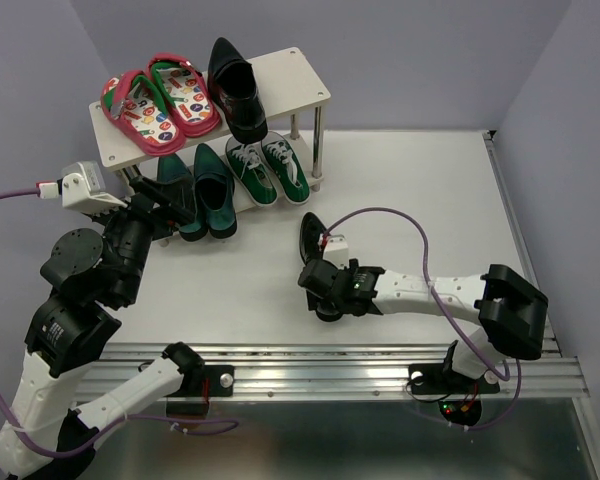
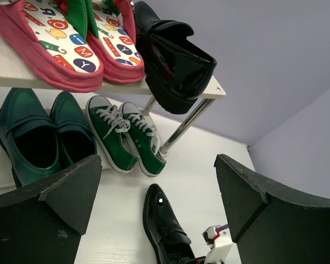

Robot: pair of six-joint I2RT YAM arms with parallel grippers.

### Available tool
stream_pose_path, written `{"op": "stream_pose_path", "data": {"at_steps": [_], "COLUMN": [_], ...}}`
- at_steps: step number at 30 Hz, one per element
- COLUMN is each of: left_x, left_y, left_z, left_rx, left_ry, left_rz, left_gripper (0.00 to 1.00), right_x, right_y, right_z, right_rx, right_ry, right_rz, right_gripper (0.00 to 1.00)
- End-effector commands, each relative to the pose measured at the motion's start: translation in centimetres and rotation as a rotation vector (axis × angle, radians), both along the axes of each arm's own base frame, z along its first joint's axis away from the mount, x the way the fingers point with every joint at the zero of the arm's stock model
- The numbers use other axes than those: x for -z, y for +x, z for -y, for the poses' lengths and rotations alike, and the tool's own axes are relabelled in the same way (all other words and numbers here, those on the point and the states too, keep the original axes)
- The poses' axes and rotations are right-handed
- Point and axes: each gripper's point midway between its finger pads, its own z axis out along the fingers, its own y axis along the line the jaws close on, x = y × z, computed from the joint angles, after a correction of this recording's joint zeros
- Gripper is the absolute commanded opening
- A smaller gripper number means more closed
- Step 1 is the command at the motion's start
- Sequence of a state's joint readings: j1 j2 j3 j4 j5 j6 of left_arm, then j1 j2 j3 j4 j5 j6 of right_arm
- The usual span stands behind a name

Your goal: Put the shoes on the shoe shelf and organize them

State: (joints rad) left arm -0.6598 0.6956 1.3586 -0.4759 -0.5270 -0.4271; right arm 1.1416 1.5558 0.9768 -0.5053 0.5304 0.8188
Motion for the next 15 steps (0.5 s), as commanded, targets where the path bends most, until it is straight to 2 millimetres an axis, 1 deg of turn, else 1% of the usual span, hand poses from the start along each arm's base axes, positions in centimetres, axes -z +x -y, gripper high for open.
{"op": "stream_pose_path", "data": {"at_steps": [1, 4, 5, 6, 7, 8, 9, 10, 11, 12, 13, 14, 15], "left_x": [-1.5, -1.4, -1.4, -1.5, -1.6, -1.6, -1.7, -1.7, -1.7, -1.7, -1.8, -1.7, -1.6], "left_y": [-0.1, -0.2, -0.2, -0.3, -0.3, -0.3, -0.4, -0.5, -0.5, -0.5, -0.5, -0.5, -0.5], "left_z": [-0.1, 0.0, 0.1, 0.0, -0.1, -0.1, -0.2, -0.3, -0.3, -0.3, -0.3, -0.3, -0.2], "left_rx": [0.002, 0.009, 0.011, 0.009, 0.006, 0.006, 0.006, 0.004, 0.004, 0.004, 0.004, 0.006, 0.006], "left_ry": [-0.024, -0.019, -0.020, -0.023, -0.022, -0.021, -0.021, -0.020, -0.020, -0.020, -0.021, -0.020, -0.019], "left_rz": [0.036, 0.035, 0.036, 0.039, 0.038, 0.039, 0.041, 0.041, 0.041, 0.041, 0.044, 0.043, 0.041], "left_gripper": [0.95, 0.95, 0.95, 0.95, 0.95, 0.95, 0.95, 0.95, 0.95, 0.95, 0.95, 0.95, 0.95], "right_x": [-1.7, -1.7, -1.5, -1.4, -1.6, -1.9, -2.4, -2.8, -3.3, -3.7, -4.1, -5.4, -5.8], "right_y": [1.5, 1.5, 1.4, 1.2, 1.3, 1.3, 1.2, 1.2, 1.1, 1.1, 0.9, 0.8, 0.6], "right_z": [-1.7, -1.9, -1.8, -1.6, -1.2, -0.8, 0.3, 1.0, 1.7, 2.8, 3.5, 4.0, 4.8], "right_rx": [0.037, 0.046, 0.047, 0.061, 0.079, 0.095, 0.136, 0.158, 0.180, 0.212, 0.221, 0.232, 0.243], "right_ry": [0.084, 0.095, 0.092, 0.093, 0.091, 0.091, 0.085, 0.083, 0.087, 0.080, 0.080, 0.117, 0.112], "right_rz": [0.093, 0.090, 0.086, 0.076, 0.082, 0.085, 0.095, 0.104, 0.115, 0.128, 0.136, 0.154, 0.160], "right_gripper": [0.77, 0.61, 0.49, 0.41, 0.34, 0.23, 0.18, 0.12, 0.03, 0.01, 0.01, 0.01, 0.01]}}
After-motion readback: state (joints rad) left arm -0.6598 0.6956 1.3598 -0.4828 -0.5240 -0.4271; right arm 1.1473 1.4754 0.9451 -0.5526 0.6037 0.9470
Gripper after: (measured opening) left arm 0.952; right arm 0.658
